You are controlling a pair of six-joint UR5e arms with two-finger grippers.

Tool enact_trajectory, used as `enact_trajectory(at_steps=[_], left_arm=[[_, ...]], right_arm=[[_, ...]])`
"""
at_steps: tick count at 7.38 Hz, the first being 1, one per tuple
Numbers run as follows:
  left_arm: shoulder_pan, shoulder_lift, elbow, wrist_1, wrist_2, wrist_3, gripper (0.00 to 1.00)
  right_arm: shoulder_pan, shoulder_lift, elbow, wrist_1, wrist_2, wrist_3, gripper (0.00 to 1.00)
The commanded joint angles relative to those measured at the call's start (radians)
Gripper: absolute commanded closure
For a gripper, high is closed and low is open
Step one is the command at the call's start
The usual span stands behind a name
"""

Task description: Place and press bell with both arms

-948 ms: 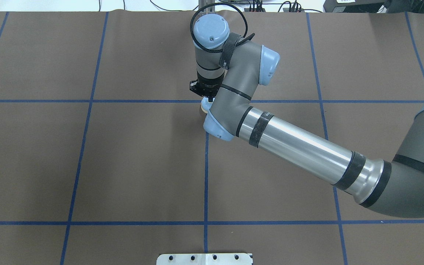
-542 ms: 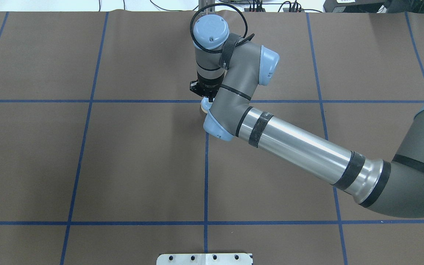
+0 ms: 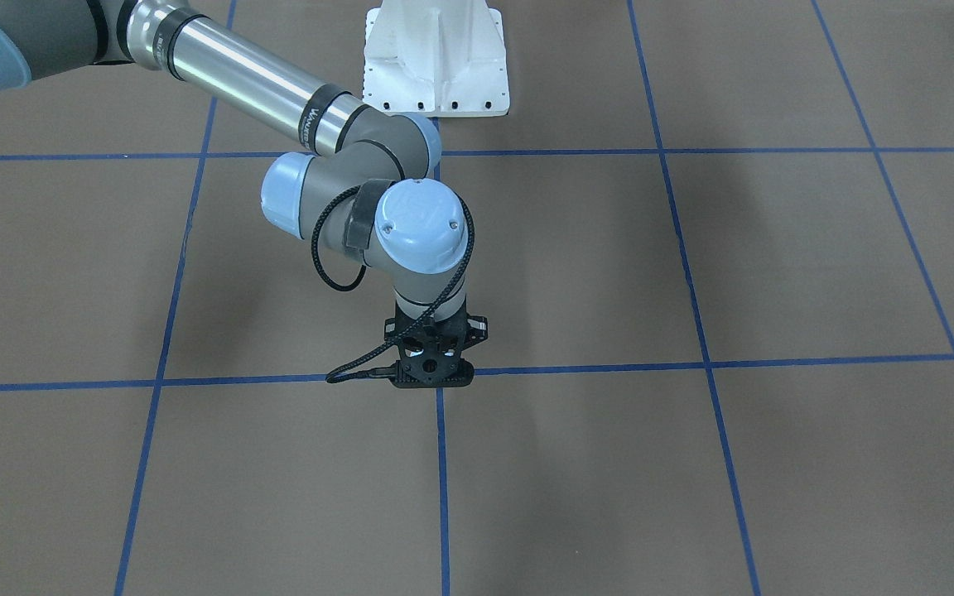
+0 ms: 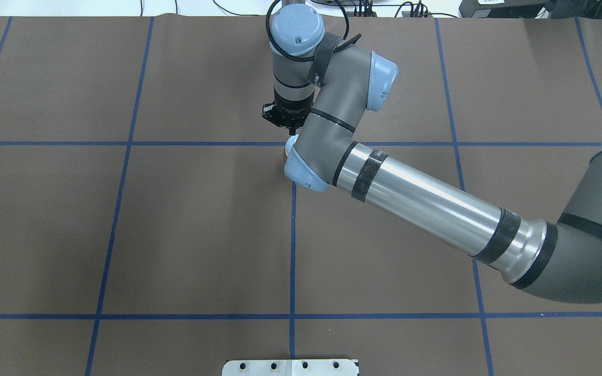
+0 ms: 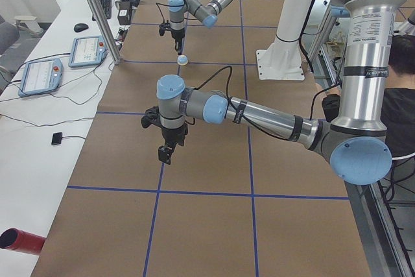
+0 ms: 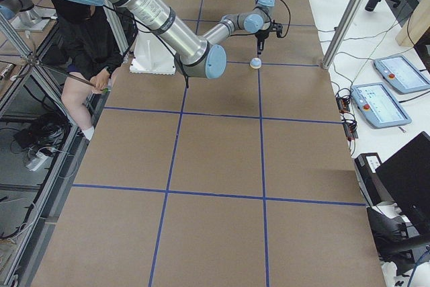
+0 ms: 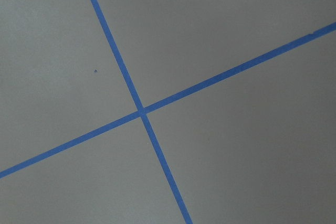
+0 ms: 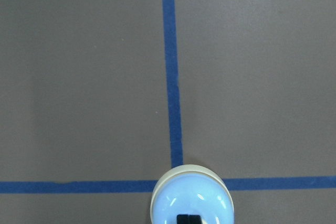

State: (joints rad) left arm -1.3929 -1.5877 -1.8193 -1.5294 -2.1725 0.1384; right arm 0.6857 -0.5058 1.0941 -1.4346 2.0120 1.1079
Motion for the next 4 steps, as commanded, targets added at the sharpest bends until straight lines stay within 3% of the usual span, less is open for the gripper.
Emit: enact_trajectory(at_steps=[1,2,4], left_arm=[[0.0,0.002,-0.002,0.002,-0.004,0.001,0.0],[-0.002,0.003,-0.005,0.002,-0.007,0.001,0.0],[-0.008,0.029,-0.003,0.011,-0.012,0.093,0.0]], right_arm=[[0.044,-0.028,0.172,-0.145,0.043,0.0,0.26],[0.075,-0.116,0.329,-0.221,0.047,-0.008,0.0],[0.174,-0.381,0.655,-0.344,0.059,-0.27,0.0]])
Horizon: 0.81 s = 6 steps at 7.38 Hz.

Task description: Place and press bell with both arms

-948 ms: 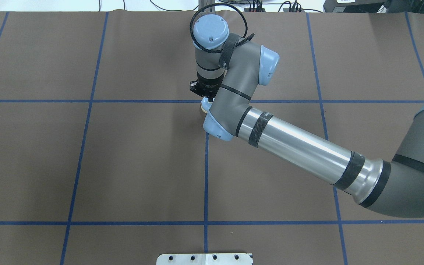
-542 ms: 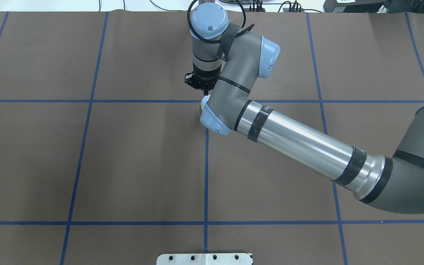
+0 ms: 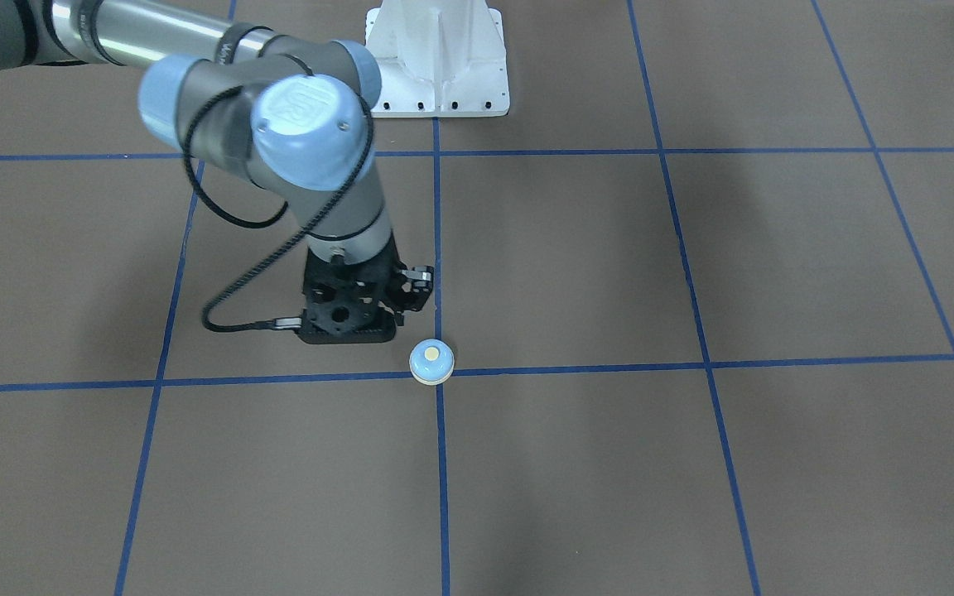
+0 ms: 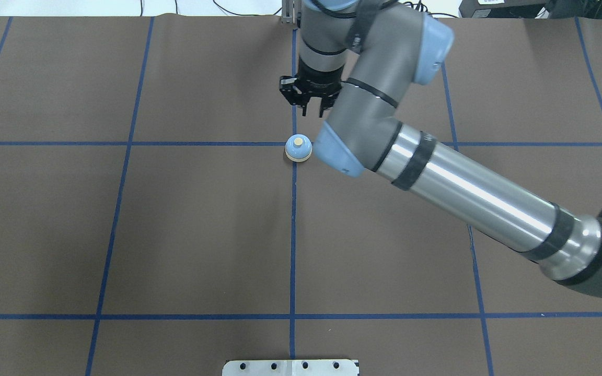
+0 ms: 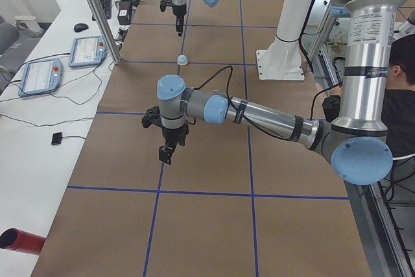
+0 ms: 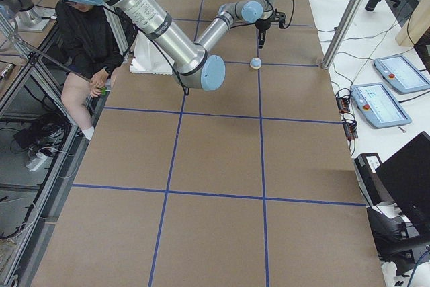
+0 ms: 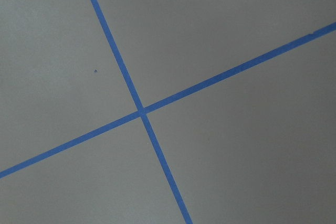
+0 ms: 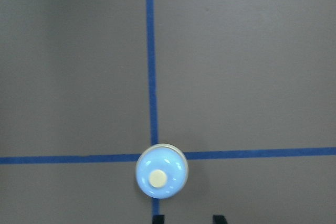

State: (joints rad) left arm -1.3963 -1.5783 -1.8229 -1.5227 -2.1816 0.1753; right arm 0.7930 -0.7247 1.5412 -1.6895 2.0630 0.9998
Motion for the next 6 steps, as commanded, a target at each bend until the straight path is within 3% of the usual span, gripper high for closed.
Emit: enact_trajectory(at_steps=[1,3,6], left_arm=[[-0.033,0.023,0.001,0.007,-0.003,0.068,0.0],[-0.093,0.058,0.004,0.009,-0.065,0.069,0.0],[-0.164,0.116,0.01,0.006,-0.118,0.069,0.0]], right_arm=[[0.14,-0.265,0.294,-0.122,0.07,-0.285,0.0],[0.314,-0.468,0.377,-0.121,0.182,-0.52,0.0],[0.594,-0.749,0.372,-0.119,0.25,-0.994,0.0]])
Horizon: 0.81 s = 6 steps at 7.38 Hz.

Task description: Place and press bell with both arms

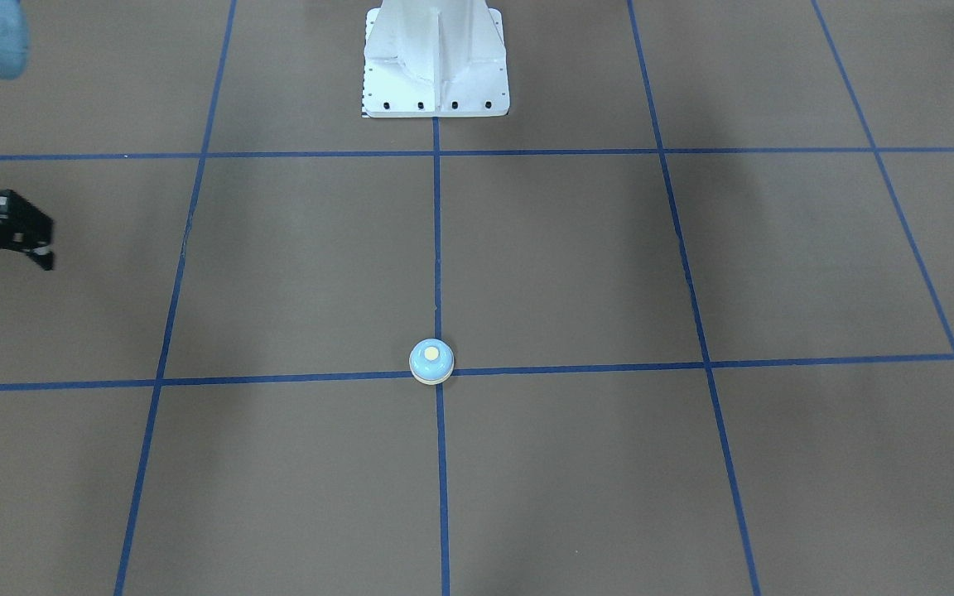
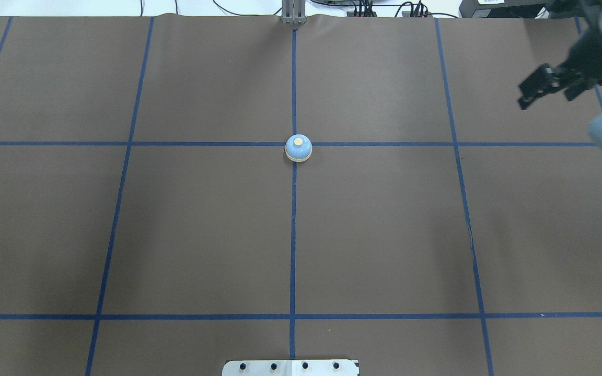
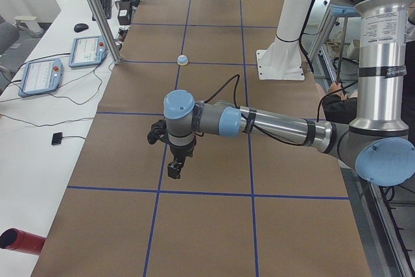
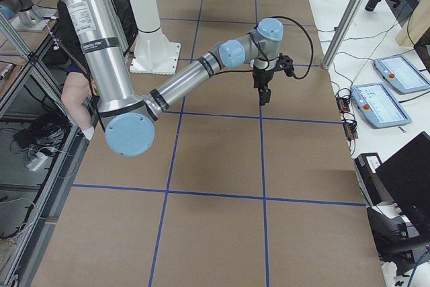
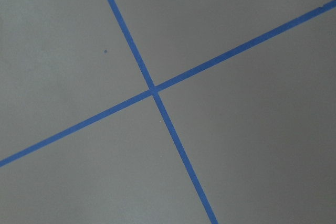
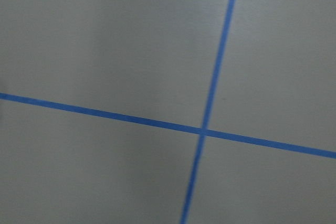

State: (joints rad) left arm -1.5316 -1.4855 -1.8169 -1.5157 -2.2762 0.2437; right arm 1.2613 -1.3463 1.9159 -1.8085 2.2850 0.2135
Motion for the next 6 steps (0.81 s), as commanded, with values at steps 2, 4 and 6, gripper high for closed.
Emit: enact_trajectory(at_steps=[2,4,6], left_arm=[[-0.036,0.027,0.008,-0.006,-0.032,0.0,0.0],[-0.036,0.04,0.007,-0.015,-0.032,0.002,0.0],[-0.036,0.048,0.011,-0.014,-0.031,0.0,0.0]], right_arm=[[0.226,-0.227,-0.031,0.003,0.036,-0.259,0.0],[0.275,-0.262,-0.077,0.006,0.036,-0.256,0.0],[0.293,-0.341,-0.084,0.075,0.039,-0.256,0.0]])
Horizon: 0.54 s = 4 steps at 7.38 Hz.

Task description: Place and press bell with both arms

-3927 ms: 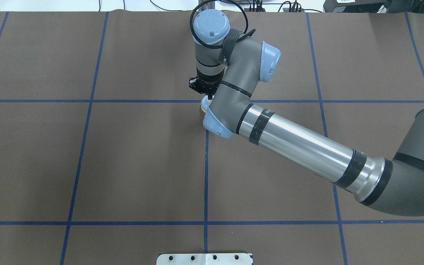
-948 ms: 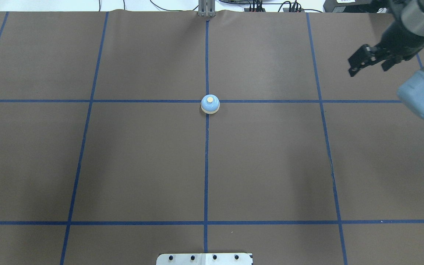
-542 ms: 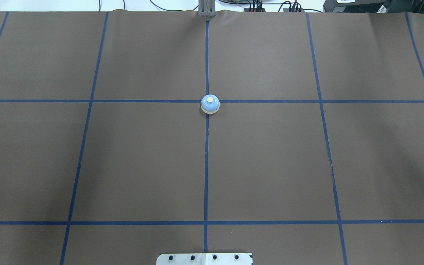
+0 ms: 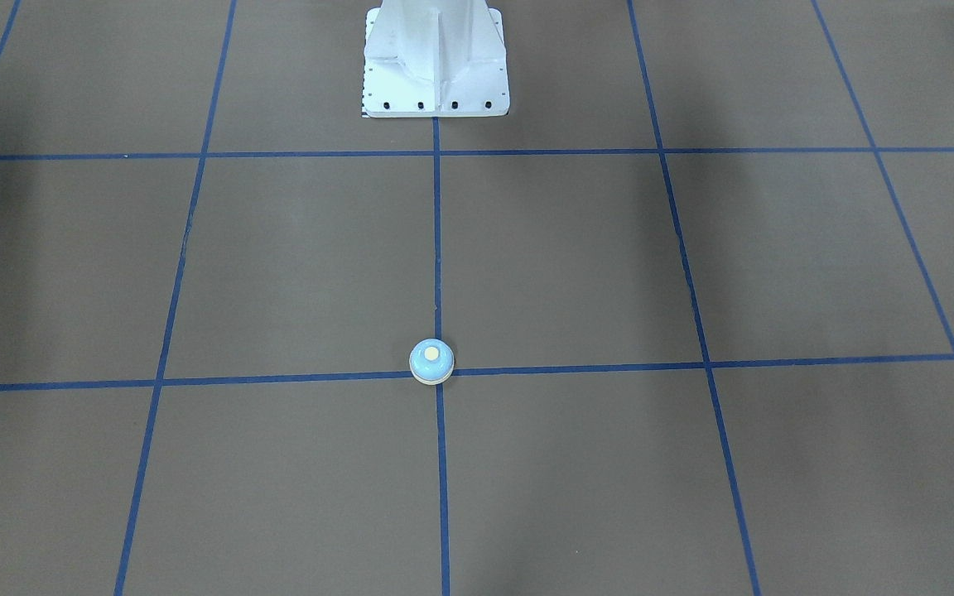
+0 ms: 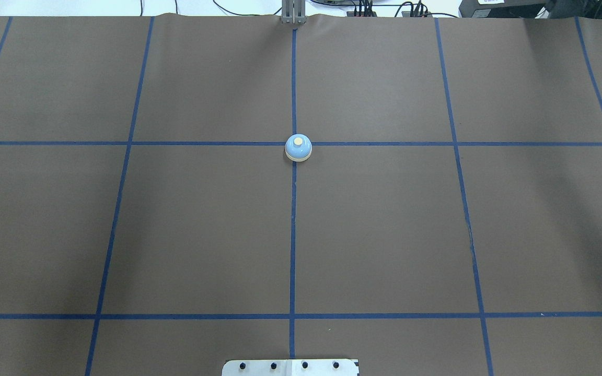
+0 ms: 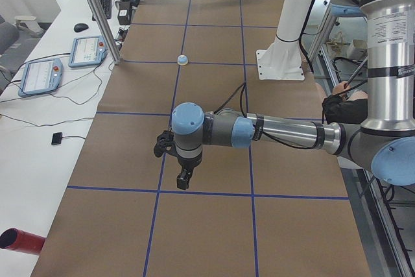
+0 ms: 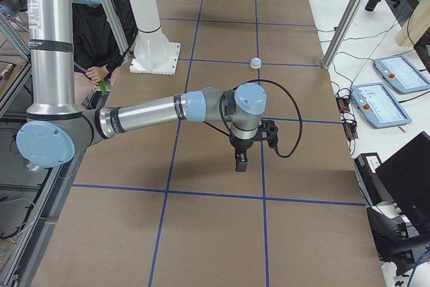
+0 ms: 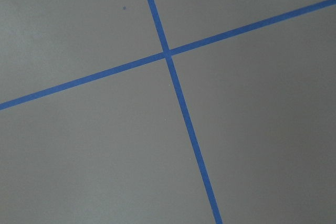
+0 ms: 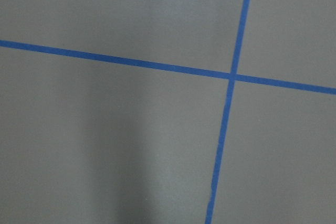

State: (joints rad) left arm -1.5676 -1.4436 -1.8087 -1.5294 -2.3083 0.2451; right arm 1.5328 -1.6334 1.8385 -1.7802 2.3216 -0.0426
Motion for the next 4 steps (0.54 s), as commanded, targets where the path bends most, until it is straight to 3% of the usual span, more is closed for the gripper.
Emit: enact_trajectory(at_steps=[1,4], left_arm=[[0.0,0.026,0.006,0.0,0.006,-0.004,0.0],[0.0,0.041,0.028,0.0,0.004,-0.013,0.0]], right_arm=[[0.024,-0.075,-0.008,0.054,0.018,0.0,0.0],[0.032,-0.08,-0.016,0.054,0.05,-0.011,0.0]])
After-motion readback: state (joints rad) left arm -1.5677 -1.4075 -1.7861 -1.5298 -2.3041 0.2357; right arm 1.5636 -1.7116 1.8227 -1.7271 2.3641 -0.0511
